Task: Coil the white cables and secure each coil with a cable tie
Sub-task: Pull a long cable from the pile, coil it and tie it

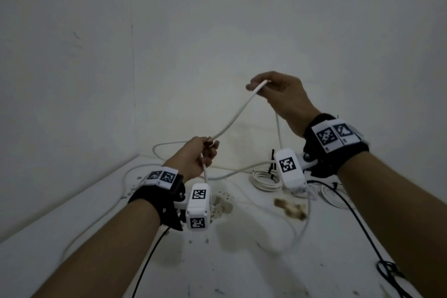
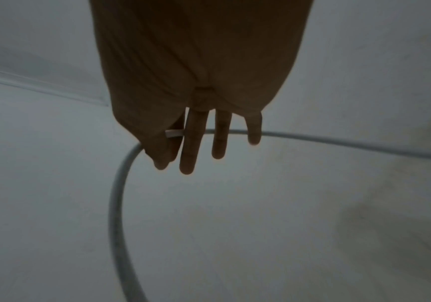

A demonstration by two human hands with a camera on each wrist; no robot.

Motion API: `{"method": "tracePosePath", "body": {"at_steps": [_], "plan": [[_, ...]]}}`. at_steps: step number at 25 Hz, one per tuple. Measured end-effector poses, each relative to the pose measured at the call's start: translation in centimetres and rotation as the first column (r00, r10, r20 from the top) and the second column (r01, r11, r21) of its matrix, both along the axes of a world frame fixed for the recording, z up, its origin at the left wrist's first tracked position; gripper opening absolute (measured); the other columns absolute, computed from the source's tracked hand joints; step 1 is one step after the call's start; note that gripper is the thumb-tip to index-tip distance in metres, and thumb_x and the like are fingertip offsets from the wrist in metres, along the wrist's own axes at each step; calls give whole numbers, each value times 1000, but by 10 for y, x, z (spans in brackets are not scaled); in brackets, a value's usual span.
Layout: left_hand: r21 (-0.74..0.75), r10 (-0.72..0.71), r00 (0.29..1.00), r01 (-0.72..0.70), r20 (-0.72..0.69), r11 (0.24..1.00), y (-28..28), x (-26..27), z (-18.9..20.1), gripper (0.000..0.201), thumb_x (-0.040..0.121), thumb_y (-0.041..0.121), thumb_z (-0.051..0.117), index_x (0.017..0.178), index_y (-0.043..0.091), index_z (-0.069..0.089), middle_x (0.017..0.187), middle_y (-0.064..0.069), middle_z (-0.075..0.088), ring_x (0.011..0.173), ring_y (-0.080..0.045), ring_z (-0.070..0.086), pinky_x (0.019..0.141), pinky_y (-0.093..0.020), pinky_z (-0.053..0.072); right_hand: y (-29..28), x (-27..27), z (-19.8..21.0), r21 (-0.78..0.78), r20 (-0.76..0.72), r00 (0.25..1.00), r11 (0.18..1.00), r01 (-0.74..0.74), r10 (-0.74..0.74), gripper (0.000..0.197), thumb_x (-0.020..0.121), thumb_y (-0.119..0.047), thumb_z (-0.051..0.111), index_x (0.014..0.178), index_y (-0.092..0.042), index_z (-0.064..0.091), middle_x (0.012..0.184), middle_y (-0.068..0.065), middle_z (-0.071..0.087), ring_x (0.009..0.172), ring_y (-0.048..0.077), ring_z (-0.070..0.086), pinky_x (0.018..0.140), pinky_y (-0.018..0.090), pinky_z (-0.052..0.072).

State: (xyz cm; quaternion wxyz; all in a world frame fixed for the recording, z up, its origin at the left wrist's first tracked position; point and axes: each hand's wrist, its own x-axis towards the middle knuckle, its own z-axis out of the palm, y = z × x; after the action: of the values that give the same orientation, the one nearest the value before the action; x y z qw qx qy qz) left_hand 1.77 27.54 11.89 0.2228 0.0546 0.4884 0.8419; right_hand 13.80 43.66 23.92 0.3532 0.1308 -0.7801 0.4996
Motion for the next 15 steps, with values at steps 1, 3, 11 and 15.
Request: {"method": "tracePosePath", "body": {"at_steps": [1,3,11,15], "plan": [[-15,-10,1000,10,5,1000,3,3,-1,25,100,10,39,76,14,47,73,-5,68,45,-9,58,29,-14,26,-4,2,10,30,-49,999,1000,-4,5,6,86,-3,74,90,-4,71,88,9,74,72,1,70,67,14,52],[-5,-63,998,63,0,998,10,10,-2,25,99,8,39,76,12,47,88,-13,72,63,-17,70,34,-15,37,-10,6,26,180,-88,996,983,46,-30,7,81,-8,79,87,-6,75,84,8,77,80,14,75,76,27,59],[174,-475,856,509,-203,843,51,51,15,29,96,14,45,71,12,59,114,-16,69,98,-28,65,83,-41,54,-27,-14,11,41,348,931,990,-136,113,50,103,-44,47,103,1,68,57,7,55,58,20,55,83,49,60],[185,-331,927,362,-177,914,53,46,13,25,98,17,46,78,12,61,88,-4,71,91,-22,64,82,-39,52,-17,-10,-1,16,359,930,996,-90,78,32,99,-29,59,123,-9,61,71,7,50,62,18,49,85,53,59]]}}
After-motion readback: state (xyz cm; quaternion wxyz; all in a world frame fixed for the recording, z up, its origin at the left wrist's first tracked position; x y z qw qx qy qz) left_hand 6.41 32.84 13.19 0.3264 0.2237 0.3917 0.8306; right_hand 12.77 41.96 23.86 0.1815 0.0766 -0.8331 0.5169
